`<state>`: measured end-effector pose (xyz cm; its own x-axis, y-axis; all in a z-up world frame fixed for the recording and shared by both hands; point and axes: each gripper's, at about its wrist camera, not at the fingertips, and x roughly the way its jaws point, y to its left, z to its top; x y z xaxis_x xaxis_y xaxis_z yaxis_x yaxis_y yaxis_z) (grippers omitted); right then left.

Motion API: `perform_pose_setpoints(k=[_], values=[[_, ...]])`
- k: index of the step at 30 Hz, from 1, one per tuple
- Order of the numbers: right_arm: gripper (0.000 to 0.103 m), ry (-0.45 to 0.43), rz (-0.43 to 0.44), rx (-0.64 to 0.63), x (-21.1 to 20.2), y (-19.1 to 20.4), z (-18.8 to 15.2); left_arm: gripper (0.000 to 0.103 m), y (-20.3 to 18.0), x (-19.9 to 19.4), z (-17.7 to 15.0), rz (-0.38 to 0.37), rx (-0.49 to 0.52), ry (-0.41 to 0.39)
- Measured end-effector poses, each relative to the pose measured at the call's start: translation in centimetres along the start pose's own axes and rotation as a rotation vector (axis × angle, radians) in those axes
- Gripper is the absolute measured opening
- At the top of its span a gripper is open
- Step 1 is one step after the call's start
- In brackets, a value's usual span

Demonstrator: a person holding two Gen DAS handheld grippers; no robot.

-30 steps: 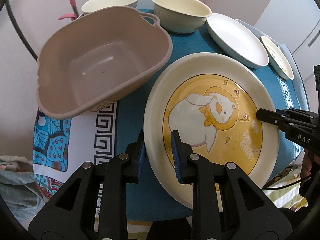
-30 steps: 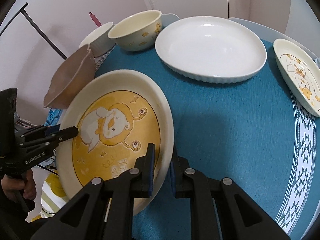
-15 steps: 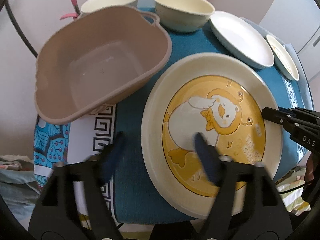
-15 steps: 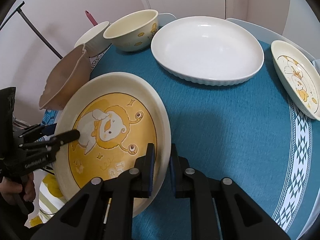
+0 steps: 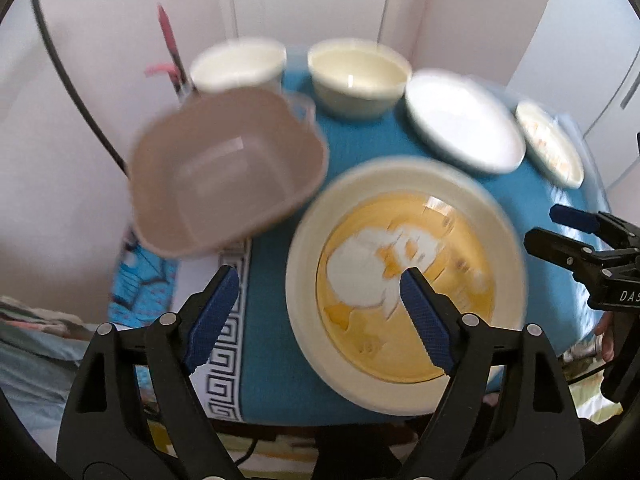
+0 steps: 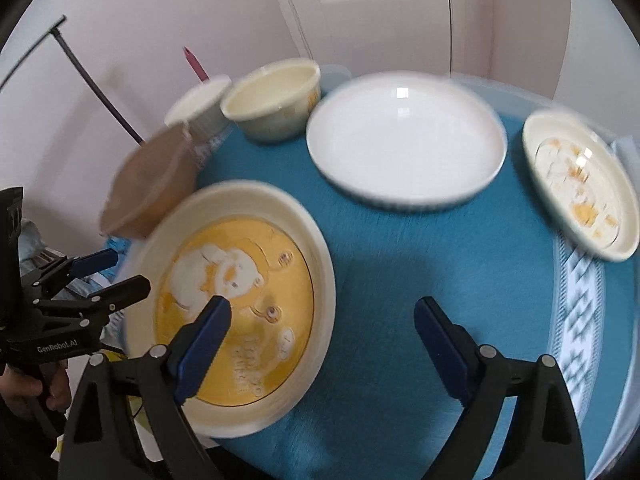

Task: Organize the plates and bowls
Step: 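Move the grippers to the plain white plate rim and close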

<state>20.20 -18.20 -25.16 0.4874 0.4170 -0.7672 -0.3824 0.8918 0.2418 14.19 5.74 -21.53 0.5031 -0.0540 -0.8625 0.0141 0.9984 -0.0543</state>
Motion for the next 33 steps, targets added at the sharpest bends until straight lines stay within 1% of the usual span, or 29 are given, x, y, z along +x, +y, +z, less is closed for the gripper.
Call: perform_pose_setpoints(k=[1, 3, 4, 5, 6, 8, 10, 13, 15, 16, 18, 20, 22, 25, 27, 29, 31, 33], values=[[0.091, -0.023, 0.008, -0.008, -1.0, -0.1, 0.4, 0.082, -0.4, -1.6, 0.6, 0.004, -0.010, -0.045], [0.092, -0.086, 0.033, -0.021, -3.4, -0.7, 1.4, 0.083, -1.2, -3.7, 1.6, 0.007, -0.033, -0.109], [0.092, -0.114, 0.048, -0.022, -4.4, -1.1, 1.8, 0.089, -1.9, -5.1, 2.3, 0.003, -0.054, -0.151], [0.096, -0.147, 0.059, -0.019, -5.6, -1.8, 2.3, 0.098, -2.4, -5.8, 2.9, 0.000, -0.070, -0.179], [0.101, -0.171, 0.069, -0.015, -6.5, -2.2, 2.7, 0.101, -3.1, -7.0, 3.5, -0.006, -0.092, -0.225], [0.102, -0.193, 0.093, -0.010, -8.3, -3.7, 3.9, 0.103, -4.6, -8.4, 4.5, -0.015, -0.120, -0.295], [0.102, -0.186, 0.083, -0.032, -9.8, -5.4, 5.5, 0.103, -6.1, -9.0, 5.6, -0.021, -0.137, -0.317], [0.102, -0.158, 0.028, -0.104, -11.1, -7.4, 7.8, 0.103, -8.0, -9.0, 7.3, -0.027, -0.174, -0.327], [0.102, -0.168, -0.004, -0.138, -11.5, -8.6, 9.2, 0.103, -8.8, -8.2, 8.2, -0.046, -0.206, -0.301], [0.102, -0.170, -0.013, -0.155, -11.6, -9.0, 9.7, 0.103, -9.0, -7.4, 8.9, -0.071, -0.229, -0.278], [0.102, -0.144, -0.017, -0.205, -10.9, -10.0, 11.4, 0.103, -9.2, -6.1, 9.6, -0.105, -0.270, -0.245], [0.102, -0.092, -0.006, -0.226, -9.0, -11.3, 13.1, 0.103, -9.2, -4.2, 10.2, -0.149, -0.311, -0.207], [0.102, -0.047, 0.014, -0.225, -7.3, -12.3, 14.1, 0.103, -8.9, -1.9, 10.6, -0.185, -0.357, -0.169], [0.102, 0.036, 0.059, -0.188, -4.0, -14.3, 15.5, 0.103, -8.3, 2.5, 11.2, -0.263, -0.437, -0.089], [0.102, 0.082, 0.087, -0.173, -1.8, -15.3, 16.1, 0.103, -7.9, 4.8, 11.3, -0.285, -0.468, -0.045], [0.102, 0.134, 0.110, -0.179, 0.5, -15.8, 16.3, 0.102, -7.7, 7.2, 11.3, -0.286, -0.481, 0.001], [0.097, 0.182, 0.118, -0.201, 2.8, -15.9, 16.4, 0.099, -7.6, 9.2, 11.4, -0.282, -0.483, 0.040], [0.080, 0.218, 0.132, -0.214, 4.5, -16.0, 16.6, 0.092, -7.7, 11.0, 11.8, -0.275, -0.465, 0.075]])
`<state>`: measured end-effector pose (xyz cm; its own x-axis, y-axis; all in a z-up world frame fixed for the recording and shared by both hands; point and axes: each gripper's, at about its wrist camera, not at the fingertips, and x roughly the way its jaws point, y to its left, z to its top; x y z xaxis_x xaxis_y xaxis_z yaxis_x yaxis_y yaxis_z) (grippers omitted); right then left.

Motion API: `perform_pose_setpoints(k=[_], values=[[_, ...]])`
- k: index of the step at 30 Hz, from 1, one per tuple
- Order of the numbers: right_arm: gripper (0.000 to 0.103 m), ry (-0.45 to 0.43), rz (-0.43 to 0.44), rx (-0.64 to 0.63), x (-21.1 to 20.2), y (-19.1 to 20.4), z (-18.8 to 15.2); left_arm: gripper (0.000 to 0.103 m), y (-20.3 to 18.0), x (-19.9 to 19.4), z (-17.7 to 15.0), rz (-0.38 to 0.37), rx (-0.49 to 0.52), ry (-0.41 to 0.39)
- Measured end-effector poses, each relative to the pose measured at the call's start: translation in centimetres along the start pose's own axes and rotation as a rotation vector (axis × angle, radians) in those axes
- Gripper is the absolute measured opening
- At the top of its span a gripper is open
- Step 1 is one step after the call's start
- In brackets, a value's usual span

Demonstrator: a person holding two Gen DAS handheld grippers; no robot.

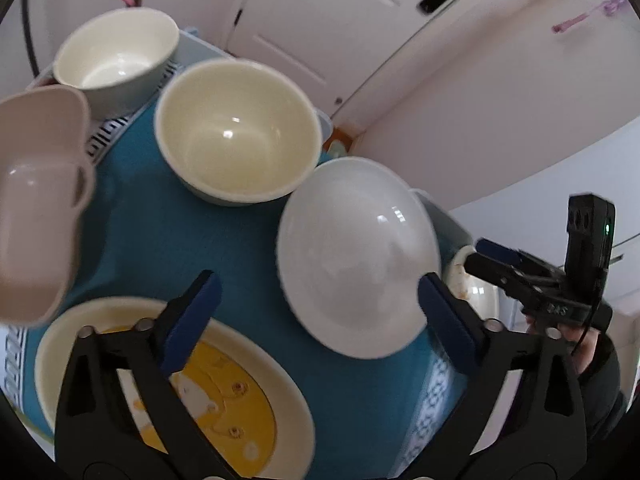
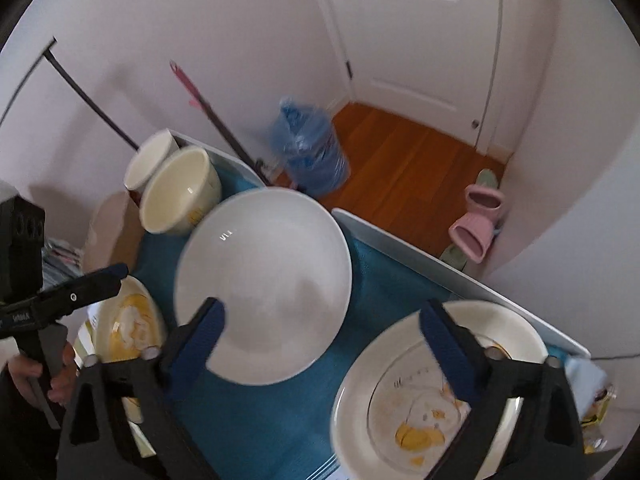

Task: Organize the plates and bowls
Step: 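Move the grippers to the plain white plate rim and close, then lift the white plate and carry it over the yellow duck plate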

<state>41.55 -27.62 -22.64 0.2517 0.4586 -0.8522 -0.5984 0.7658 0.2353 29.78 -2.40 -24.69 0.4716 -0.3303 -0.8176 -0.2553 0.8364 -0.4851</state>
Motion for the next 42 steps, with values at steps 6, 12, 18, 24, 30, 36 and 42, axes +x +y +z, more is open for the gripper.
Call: perform_pose_setpoints(k=[6, 12, 18, 24, 30, 36, 42], values=[[0.056, 0.079, 0.037, -0.021, 4.1, -0.7, 0.6, 0.069, -0.2, 3.8, 0.1, 0.048, 0.054, 0.082], [0.033, 0.101, 0.064, -0.014, 5.3, -1.5, 0.6, 0.050, -1.3, 5.9, 0.1, 0.092, 0.139, 0.115], [0.019, 0.109, 0.077, -0.008, 5.9, -2.4, 0.4, 0.032, -1.5, 7.2, -0.5, 0.105, 0.152, 0.147], [0.012, 0.103, 0.108, 0.012, 6.2, -2.7, 0.2, 0.018, -2.2, 8.1, -1.2, 0.122, 0.173, 0.152], [0.012, 0.093, 0.110, 0.029, 6.0, -2.7, 0.1, 0.018, -2.7, 8.7, -0.7, 0.170, 0.194, 0.150], [0.012, 0.082, 0.113, 0.041, 5.1, -2.6, -0.4, 0.018, -3.7, 7.6, -0.7, 0.181, 0.208, 0.133], [0.012, 0.053, 0.098, 0.046, 2.6, -1.8, -0.7, 0.018, -5.6, 5.7, -0.7, 0.179, 0.230, 0.103]])
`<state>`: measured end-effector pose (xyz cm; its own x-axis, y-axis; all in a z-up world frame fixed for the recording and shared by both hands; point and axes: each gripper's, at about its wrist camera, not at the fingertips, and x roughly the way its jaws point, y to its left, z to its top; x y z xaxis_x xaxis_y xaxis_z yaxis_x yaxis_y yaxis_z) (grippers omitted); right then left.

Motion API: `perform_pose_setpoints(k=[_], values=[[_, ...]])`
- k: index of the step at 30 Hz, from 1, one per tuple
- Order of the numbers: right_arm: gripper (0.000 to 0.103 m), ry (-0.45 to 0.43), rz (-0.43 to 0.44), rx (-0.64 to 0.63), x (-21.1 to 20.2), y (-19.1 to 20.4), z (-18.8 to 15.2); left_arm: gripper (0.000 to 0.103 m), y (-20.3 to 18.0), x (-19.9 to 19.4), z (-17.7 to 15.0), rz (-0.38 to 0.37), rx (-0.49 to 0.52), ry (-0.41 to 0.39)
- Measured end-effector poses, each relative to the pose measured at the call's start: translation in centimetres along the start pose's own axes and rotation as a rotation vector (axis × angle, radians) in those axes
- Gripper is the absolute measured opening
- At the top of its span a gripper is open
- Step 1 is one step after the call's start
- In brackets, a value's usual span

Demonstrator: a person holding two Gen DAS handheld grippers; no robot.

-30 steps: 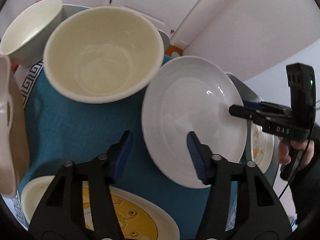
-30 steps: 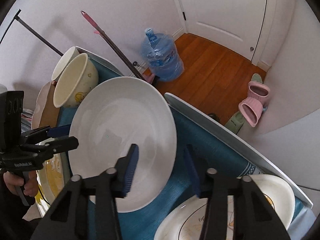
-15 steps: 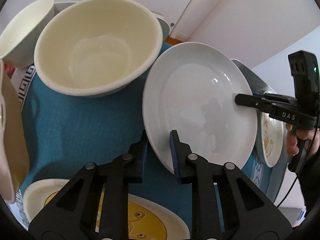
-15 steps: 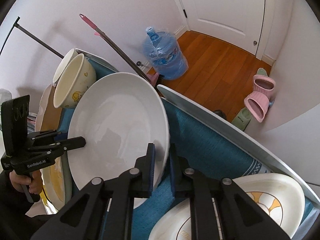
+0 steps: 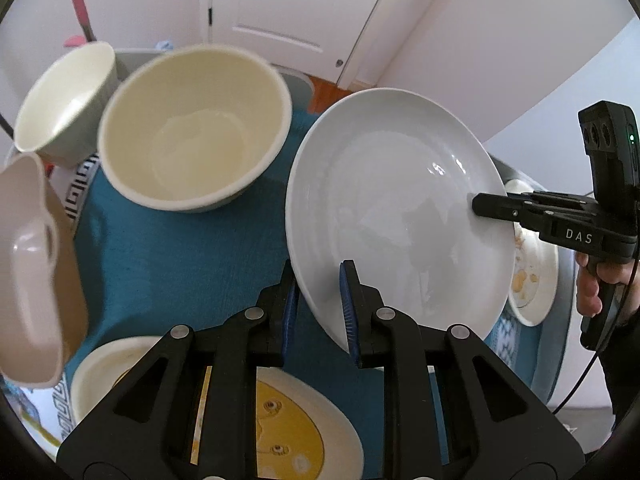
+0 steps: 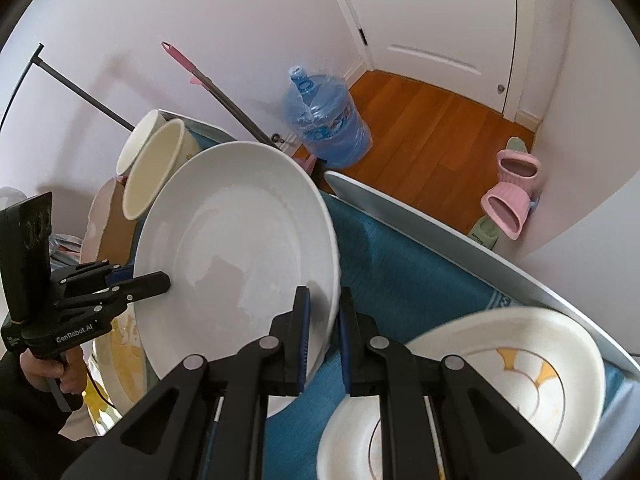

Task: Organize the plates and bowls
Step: 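Lift the white plate and carry it over the yellow duck plate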

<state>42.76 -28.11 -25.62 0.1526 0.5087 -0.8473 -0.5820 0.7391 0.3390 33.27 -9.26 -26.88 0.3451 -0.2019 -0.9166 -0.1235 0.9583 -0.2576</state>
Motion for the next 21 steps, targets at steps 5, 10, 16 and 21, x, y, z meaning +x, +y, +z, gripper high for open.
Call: perform_pose_setpoints(k=[5, 10, 16, 21], values=[[0.012, -0.034, 0.003, -0.018, -3.3, 2.3, -0.9, 0.018, -0.9, -3.6, -1.1, 0.005, 0.013, -0.057], [0.012, -0.048, 0.015, -0.056, -5.6, 5.8, -2.1, 0.018, 0.1, -8.0, -3.8, 0.024, -0.019, -0.109], [0.012, -0.025, 0.084, -0.026, -5.3, 9.5, -4.6, 0.018, 2.7, -11.1, -7.3, 0.052, -0.075, -0.114], [0.012, -0.007, 0.046, -0.012, -3.2, 12.9, -7.6, 0.018, 5.9, -12.2, -9.8, 0.043, -0.075, -0.084]])
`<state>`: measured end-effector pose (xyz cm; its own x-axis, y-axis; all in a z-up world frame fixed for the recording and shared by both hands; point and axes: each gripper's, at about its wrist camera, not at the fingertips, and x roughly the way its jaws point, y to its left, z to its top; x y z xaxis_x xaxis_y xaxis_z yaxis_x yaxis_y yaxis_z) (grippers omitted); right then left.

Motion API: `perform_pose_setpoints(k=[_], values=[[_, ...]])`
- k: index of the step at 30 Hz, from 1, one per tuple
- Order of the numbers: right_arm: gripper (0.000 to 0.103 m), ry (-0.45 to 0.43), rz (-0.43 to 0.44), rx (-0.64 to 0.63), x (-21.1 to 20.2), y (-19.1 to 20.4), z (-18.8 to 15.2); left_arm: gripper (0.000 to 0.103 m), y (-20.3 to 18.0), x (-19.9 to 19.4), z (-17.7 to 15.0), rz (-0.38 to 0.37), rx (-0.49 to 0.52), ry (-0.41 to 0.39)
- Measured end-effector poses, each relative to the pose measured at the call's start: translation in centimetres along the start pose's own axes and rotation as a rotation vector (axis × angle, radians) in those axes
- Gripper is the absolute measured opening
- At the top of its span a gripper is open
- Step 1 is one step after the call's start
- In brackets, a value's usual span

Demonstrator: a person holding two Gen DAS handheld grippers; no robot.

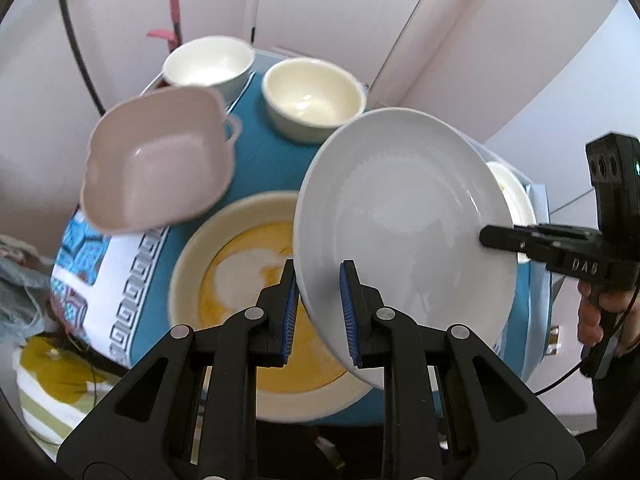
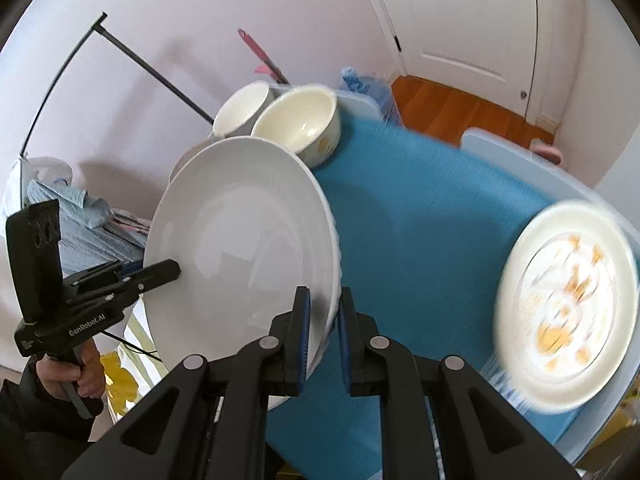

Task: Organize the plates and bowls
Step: 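Lift the white plate and carry it over the yellow duck plate, then lower the white plate onto the yellow duck plate and open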

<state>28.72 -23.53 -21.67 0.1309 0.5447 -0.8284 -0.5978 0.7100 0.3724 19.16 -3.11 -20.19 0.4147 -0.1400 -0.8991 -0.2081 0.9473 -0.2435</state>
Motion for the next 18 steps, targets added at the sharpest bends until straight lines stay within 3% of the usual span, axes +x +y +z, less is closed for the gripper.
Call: perform_pose_setpoints(k=[10, 18], values=[[0.012, -0.042, -0.105, 0.183, 4.2, 4.8, -4.1, 0.018, 6.4, 1.5, -2.0, -0.062, 0.100, 0.116], [0.012, -0.077, -0.196, 0.317, 6.6, 5.9, -5.7, 0.018, 7.5, 3.9, -1.2, -0.090, 0.217, 0.162]])
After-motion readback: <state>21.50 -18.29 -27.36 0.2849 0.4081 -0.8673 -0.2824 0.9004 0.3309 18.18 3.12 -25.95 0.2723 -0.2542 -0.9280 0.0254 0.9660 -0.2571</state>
